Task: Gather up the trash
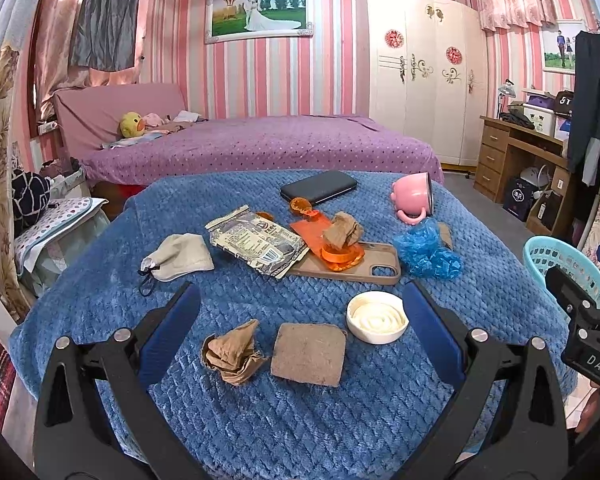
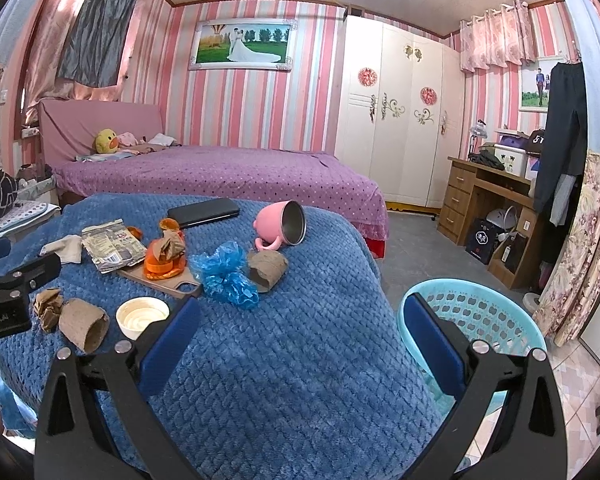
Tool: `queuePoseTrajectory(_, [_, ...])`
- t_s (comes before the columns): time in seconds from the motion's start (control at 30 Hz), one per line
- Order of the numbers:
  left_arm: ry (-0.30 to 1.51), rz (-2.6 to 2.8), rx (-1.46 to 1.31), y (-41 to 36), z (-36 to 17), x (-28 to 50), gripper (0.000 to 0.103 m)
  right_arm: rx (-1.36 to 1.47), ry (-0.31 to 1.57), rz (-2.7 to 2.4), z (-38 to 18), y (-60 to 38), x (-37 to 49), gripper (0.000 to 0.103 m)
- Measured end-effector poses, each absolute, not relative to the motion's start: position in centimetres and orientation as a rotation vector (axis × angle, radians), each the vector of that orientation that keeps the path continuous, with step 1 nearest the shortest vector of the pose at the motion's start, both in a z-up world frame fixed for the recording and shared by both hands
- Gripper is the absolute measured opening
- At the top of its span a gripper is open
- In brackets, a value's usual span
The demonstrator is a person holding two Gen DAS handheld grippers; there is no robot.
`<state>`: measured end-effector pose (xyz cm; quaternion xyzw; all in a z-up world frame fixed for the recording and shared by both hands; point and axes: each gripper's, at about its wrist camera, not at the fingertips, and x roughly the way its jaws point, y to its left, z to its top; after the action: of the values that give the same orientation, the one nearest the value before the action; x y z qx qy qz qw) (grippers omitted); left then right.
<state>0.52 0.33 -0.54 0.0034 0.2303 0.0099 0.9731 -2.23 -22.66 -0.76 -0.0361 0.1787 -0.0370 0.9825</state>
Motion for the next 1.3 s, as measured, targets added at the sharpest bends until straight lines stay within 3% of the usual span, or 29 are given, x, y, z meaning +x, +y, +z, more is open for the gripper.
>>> queuePoseTrajectory(1.3, [0.448, 0.018, 0.028, -0.27, -0.48, 0.51, 0.098, -0.080, 0.366, -0.101, -1.20, -22.64, -1.69, 0.099])
